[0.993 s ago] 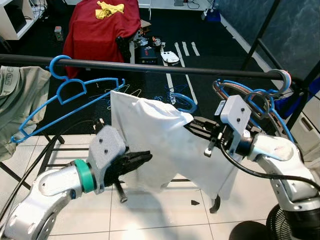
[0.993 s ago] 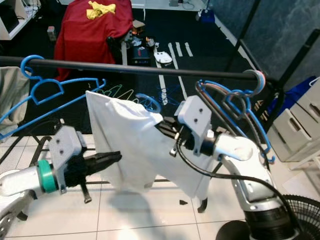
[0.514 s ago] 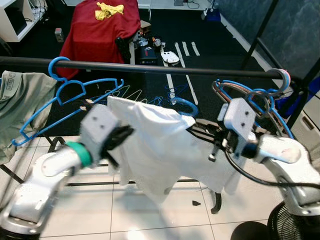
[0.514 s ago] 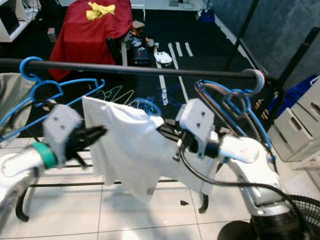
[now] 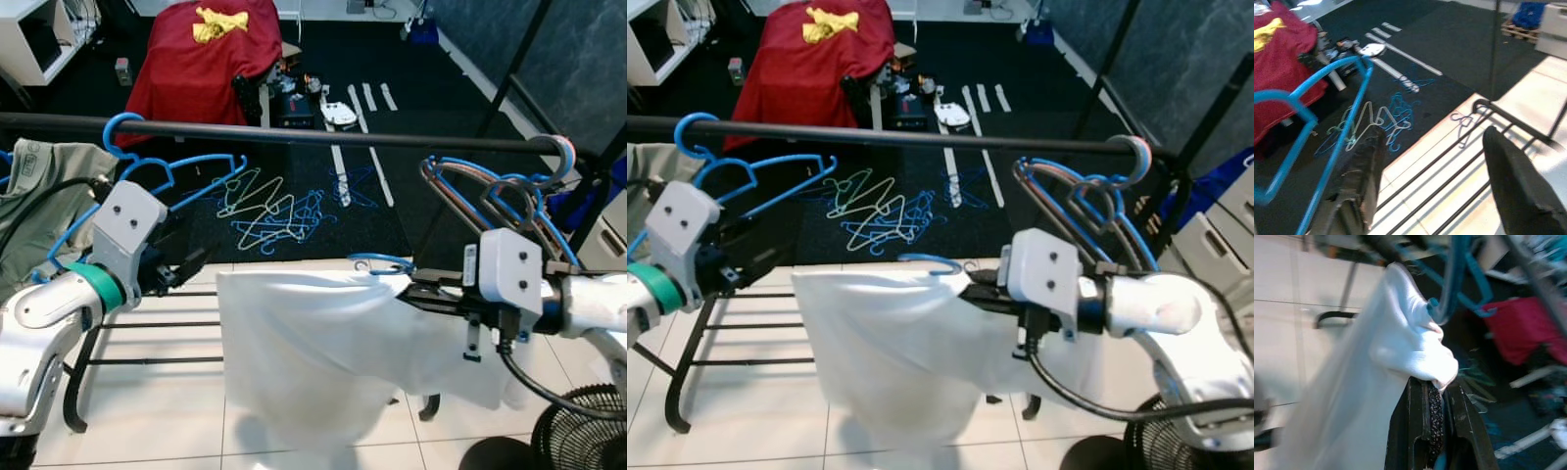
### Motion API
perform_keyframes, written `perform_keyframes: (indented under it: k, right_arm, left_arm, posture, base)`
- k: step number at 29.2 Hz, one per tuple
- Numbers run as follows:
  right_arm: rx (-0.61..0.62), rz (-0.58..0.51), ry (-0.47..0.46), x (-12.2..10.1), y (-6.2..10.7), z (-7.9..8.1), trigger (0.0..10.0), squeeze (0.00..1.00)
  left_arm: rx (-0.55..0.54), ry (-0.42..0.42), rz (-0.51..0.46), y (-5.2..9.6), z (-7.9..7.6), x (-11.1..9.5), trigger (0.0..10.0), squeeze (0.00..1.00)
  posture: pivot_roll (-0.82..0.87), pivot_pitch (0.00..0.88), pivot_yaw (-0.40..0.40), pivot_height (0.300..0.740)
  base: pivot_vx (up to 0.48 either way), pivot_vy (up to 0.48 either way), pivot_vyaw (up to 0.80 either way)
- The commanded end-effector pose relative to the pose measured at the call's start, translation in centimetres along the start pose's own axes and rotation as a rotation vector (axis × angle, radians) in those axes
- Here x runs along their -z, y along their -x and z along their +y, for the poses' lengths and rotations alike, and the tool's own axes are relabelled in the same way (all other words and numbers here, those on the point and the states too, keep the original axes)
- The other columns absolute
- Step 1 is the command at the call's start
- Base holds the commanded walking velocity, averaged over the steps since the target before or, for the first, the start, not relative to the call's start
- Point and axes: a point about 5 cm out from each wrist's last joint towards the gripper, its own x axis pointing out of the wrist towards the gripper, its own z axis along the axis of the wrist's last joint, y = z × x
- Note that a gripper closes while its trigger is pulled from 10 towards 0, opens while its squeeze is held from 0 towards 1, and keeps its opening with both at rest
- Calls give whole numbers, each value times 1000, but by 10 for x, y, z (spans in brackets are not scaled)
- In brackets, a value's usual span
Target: Hang hanger
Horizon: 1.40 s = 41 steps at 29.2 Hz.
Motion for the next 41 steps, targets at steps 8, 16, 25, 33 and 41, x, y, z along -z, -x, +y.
perform_keyframes:
  k: [8,16,25,33,41]
  right_arm:
    - [278,-94,100,-18,1,-29,0,0]
    - [254,-49,163,-21,12,-41,0,0]
    - [254,-98,99,-18,2,-33,0,0]
    - [252,-124,96,-23,3,-35,0,0]
    - [217,-145,79,-25,1,-30,0,0]
  left_arm:
    - [22,368,-193,4,3,-27,10000,1000]
    - [188,513,-307,26,2,-41,10000,0]
    - [124,401,-172,2,-23,-24,10000,0]
    - [-17,393,-127,-21,-32,-19,10000,1000]
    - [-102,427,-168,-27,-22,-24,10000,1000]
  posture:
    - [-70,21,120,740]
    - [-69,22,104,740]
    - [-71,26,104,740]
    - [-82,29,108,740]
    - [-75,34,108,740]
  base:
    - [0,0,0]
    - [0,0,0]
    - [0,0,0]
    - [0,0,0]
    - [0,0,0]
